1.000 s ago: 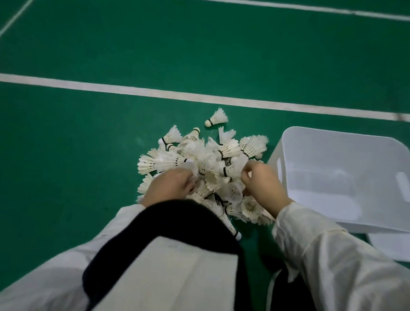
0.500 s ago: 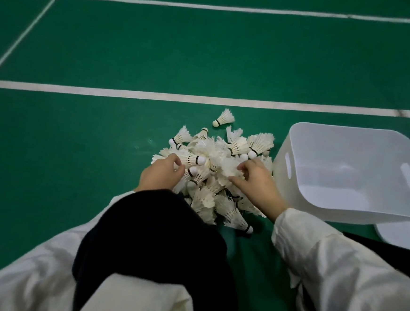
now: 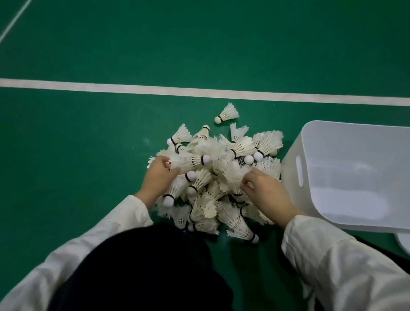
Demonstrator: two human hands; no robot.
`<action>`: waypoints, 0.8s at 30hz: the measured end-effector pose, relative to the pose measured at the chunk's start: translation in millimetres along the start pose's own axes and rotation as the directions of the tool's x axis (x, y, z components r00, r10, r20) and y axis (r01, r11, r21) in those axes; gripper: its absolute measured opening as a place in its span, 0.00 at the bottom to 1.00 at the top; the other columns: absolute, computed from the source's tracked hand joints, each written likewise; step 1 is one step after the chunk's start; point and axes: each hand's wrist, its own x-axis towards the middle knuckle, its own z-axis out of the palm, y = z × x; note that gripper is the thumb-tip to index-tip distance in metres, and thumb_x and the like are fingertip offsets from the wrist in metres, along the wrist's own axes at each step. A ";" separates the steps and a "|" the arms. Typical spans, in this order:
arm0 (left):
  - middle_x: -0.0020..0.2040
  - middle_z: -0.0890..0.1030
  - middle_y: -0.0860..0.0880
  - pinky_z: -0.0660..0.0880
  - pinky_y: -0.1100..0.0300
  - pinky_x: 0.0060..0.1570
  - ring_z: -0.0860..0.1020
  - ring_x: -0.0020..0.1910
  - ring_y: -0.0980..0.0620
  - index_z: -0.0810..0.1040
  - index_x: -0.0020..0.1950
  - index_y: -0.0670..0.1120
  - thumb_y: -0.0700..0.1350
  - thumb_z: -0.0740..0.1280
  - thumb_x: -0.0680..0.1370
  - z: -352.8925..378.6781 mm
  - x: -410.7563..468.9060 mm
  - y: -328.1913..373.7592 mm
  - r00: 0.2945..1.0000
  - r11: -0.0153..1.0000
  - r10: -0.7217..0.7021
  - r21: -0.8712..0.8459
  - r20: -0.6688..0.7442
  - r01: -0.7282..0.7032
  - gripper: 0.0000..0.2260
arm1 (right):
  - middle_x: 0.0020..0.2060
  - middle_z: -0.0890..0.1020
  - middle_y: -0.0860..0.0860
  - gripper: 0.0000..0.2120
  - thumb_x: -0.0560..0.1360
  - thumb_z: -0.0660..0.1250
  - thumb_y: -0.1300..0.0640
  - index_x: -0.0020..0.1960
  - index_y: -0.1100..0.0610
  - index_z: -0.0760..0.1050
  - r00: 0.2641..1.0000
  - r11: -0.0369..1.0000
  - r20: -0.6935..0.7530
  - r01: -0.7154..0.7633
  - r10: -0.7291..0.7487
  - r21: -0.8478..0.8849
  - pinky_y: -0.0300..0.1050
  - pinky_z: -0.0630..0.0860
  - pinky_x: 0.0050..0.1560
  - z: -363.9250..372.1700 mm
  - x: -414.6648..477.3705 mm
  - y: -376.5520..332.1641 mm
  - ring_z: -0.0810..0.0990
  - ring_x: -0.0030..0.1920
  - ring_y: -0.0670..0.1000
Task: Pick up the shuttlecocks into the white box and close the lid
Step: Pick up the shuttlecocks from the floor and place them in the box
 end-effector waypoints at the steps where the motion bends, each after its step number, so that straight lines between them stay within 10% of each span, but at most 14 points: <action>1: 0.42 0.73 0.50 0.69 0.60 0.35 0.71 0.36 0.53 0.71 0.56 0.43 0.44 0.68 0.74 -0.3 2.5 -2.6 1.000 1.000 -0.021 -0.020 -0.011 0.021 0.13 | 0.51 0.78 0.51 0.09 0.78 0.61 0.54 0.52 0.57 0.76 1.000 1.000 0.005 -0.011 0.011 0.008 0.47 0.73 0.46 -1.0 1.0 0.0 0.78 0.49 0.54; 5: 0.33 0.71 0.49 0.65 0.60 0.29 0.67 0.30 0.52 0.71 0.40 0.44 0.46 0.68 0.74 -1.0 8.4 -7.4 0.999 0.999 -0.025 -0.042 0.047 0.027 0.09 | 0.49 0.80 0.56 0.09 0.78 0.59 0.58 0.51 0.61 0.76 0.999 0.997 0.031 -0.012 0.010 0.079 0.48 0.73 0.48 0.9 -0.1 -6.0 0.78 0.49 0.56; 11: 0.41 0.78 0.47 0.67 0.57 0.33 0.69 0.31 0.52 0.74 0.45 0.42 0.47 0.65 0.76 -17.9 -7.4 29.8 0.962 0.953 0.258 0.139 0.094 -0.269 0.08 | 0.36 0.80 0.53 0.09 0.78 0.60 0.59 0.41 0.57 0.75 0.984 0.937 -0.132 -0.070 0.122 0.344 0.39 0.71 0.34 -37.8 11.2 -15.7 0.76 0.34 0.49; 16: 0.45 0.79 0.59 0.67 0.64 0.28 0.74 0.33 0.58 0.78 0.50 0.54 0.53 0.61 0.78 -48.6 -31.0 107.2 0.864 0.658 0.462 0.576 0.201 -0.485 0.08 | 0.37 0.80 0.53 0.06 0.75 0.62 0.59 0.41 0.59 0.76 0.983 0.941 -0.157 -0.035 0.093 0.336 0.40 0.70 0.34 -111.6 20.7 -10.9 0.76 0.36 0.50; 24: 0.48 0.82 0.56 0.73 0.58 0.39 0.78 0.45 0.51 0.79 0.51 0.55 0.55 0.60 0.77 -21.8 -60.6 241.5 0.666 0.377 0.652 0.606 0.363 -0.700 0.10 | 0.39 0.81 0.53 0.05 0.74 0.64 0.58 0.44 0.59 0.77 0.990 0.996 -0.128 -0.042 0.052 0.083 0.43 0.69 0.38 -196.1 -32.0 70.9 0.78 0.41 0.53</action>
